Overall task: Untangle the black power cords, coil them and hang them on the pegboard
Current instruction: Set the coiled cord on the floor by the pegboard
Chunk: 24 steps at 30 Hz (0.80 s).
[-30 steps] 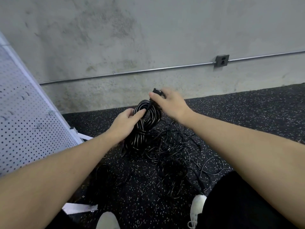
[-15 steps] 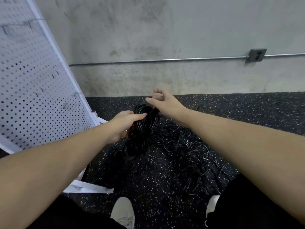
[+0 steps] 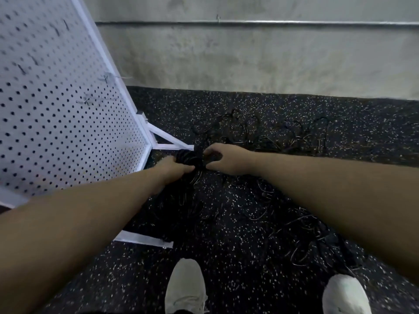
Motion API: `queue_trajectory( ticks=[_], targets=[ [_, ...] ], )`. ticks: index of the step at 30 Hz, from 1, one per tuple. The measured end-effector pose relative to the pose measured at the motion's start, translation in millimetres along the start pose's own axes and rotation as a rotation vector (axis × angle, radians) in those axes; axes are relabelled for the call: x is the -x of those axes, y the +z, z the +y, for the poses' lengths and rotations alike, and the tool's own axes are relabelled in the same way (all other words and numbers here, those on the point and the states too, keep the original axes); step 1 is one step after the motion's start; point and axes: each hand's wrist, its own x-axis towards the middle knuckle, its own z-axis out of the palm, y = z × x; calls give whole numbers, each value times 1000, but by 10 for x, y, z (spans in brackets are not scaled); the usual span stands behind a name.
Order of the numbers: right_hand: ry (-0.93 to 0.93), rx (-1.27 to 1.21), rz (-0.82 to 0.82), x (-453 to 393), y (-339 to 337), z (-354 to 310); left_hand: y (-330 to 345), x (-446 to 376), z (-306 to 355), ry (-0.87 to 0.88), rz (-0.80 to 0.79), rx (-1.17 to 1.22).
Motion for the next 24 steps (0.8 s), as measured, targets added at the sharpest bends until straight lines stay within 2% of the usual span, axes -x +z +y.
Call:
queue_trajectory(
  ticks=[3, 6, 9, 12, 18, 24],
  targets=[
    [41, -33, -61, -243, 234, 207, 30, -273, -288, -62, -33, -88],
    [85, -70, -146, -406, 411, 424, 57, -472, -542, -90, -82, -281],
    [120, -102, -171, -452, 436, 587, 94, -539, -642, -51, -97, -545],
    [186, -113, -167, -387, 376, 725, 92, -536, -567, -27, -67, -614],
    [261, -148, -115, -23, 159, 832, 94, -277, -167, 169, -54, -773],
    [278, -214, -86, 325, 136, 956, 443, -52, 81, 328, -117, -822]
  ],
)
